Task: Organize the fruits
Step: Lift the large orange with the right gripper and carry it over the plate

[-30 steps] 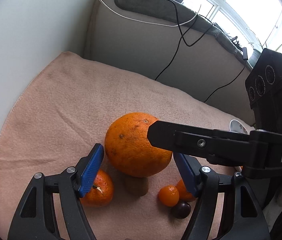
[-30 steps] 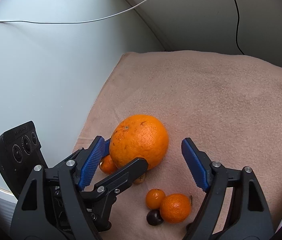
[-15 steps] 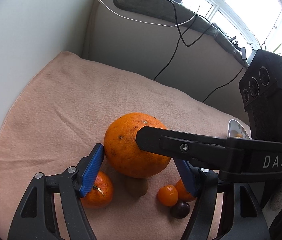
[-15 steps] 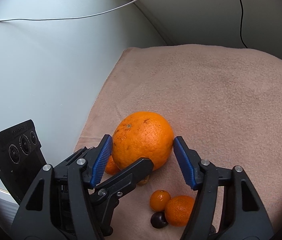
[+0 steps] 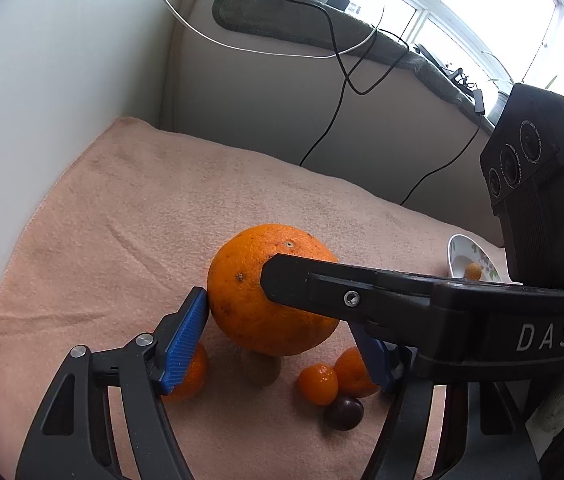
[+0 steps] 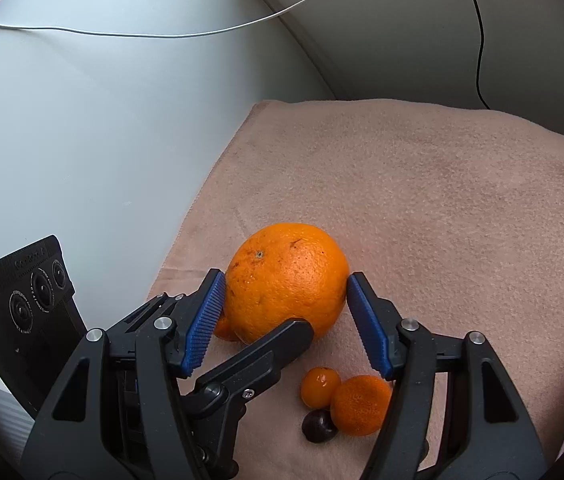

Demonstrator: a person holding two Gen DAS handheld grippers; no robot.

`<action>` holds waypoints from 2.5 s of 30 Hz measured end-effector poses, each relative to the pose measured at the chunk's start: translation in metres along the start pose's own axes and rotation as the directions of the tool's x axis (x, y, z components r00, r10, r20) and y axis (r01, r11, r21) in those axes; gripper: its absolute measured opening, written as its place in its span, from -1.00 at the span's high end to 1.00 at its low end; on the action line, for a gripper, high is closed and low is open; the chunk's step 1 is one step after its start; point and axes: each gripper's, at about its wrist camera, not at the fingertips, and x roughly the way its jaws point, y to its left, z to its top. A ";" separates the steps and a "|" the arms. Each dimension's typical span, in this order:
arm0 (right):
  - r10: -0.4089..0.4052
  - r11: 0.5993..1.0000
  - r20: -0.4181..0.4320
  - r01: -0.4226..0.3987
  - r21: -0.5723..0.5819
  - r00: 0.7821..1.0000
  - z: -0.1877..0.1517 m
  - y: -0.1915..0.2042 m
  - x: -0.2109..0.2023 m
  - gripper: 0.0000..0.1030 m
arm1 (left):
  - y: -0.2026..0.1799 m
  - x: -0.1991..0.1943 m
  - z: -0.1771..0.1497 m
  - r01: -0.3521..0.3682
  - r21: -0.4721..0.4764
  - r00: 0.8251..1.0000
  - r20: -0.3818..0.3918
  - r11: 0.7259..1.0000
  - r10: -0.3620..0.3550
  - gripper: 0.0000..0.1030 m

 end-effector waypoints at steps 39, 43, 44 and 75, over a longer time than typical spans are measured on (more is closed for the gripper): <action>-0.110 0.992 0.149 0.101 0.072 0.983 -0.055 -0.058 -0.160 -0.28 | -0.135 0.002 -0.015 0.140 0.137 0.989 0.016 0.981 -0.144 -0.35; -0.132 0.988 0.158 0.118 0.097 0.979 -0.062 -0.072 -0.173 -0.28 | -0.151 0.009 -0.019 0.167 0.144 0.986 -0.004 0.975 -0.168 -0.35; -0.136 0.988 0.160 0.121 0.101 0.978 -0.065 -0.077 -0.179 -0.28 | -0.154 0.011 -0.020 0.172 0.147 0.985 -0.009 0.974 -0.172 -0.35; -0.164 0.971 0.211 0.120 0.206 0.964 -0.063 -0.125 -0.205 -0.28 | -0.193 0.054 -0.028 0.205 0.181 0.975 -0.120 0.962 -0.185 -0.35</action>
